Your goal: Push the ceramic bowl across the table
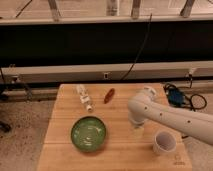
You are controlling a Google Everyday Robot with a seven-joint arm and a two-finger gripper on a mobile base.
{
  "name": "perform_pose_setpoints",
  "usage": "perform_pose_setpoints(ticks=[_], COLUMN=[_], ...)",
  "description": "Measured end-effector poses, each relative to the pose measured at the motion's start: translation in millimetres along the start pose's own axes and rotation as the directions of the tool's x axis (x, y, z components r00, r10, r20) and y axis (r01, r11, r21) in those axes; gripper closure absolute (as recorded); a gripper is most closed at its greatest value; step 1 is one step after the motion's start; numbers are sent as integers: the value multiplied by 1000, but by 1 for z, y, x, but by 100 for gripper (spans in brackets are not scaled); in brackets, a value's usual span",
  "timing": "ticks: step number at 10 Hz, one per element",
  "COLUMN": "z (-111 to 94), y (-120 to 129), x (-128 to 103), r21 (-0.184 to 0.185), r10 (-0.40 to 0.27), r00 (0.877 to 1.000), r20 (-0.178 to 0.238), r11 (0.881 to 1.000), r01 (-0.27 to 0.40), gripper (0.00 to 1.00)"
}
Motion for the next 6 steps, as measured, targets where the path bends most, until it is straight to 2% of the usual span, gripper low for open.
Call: perform_pose_setpoints(ticks=[6], z=[10], y=[3], x=[-3], r21=[-8], r10=[-21], r00=[1000], r20=[12], r11=[1000], r01=[22], gripper=[20])
